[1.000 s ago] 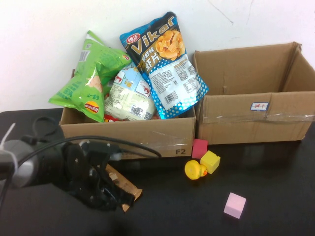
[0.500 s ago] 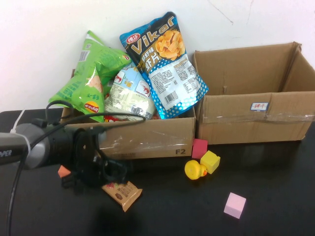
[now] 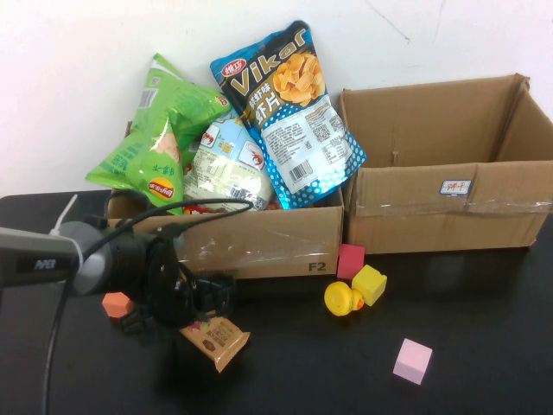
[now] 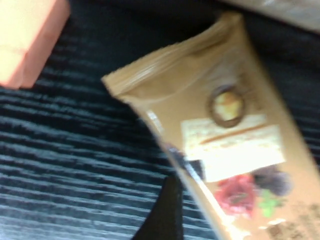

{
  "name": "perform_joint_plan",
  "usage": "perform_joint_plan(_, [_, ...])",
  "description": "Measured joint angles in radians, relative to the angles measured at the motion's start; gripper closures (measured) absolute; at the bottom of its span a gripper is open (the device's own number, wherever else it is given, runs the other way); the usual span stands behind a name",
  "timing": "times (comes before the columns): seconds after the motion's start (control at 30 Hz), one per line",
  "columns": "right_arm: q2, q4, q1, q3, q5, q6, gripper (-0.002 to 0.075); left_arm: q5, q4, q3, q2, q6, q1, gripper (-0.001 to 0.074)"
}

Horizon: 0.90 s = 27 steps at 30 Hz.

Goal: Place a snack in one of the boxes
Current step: Pick up the biscuit

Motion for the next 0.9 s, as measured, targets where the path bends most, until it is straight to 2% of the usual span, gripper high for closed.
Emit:
perform_joint_plan(0.13, [0.0, 0.0, 0.0, 0.002, -0.011, 0.0, 0.072, 0.019, 0.01, 0.0, 0.015, -0.004, 0.0, 0.0051])
perform_joint_plan(0.63, [0.0, 0.01, 0.0, 0.002, -0.032, 0.0, 0.072, 0.199, 0.096, -0.012, 0.017, 0.002, -0.045, 0.0189])
perform_joint_plan(0.8, [0.0, 0.012, 0.0, 0.002, -0.032, 0.0, 0.072, 0.296, 0.123, -0.019, 0.009, 0.004, -0.067, 0.0205])
perform_joint_plan(0.9, [0.0, 0.014, 0.0, 0.002, -0.032, 0.0, 0.072, 0.308, 0.075, -0.015, 0.0, 0.023, -0.079, 0.0209])
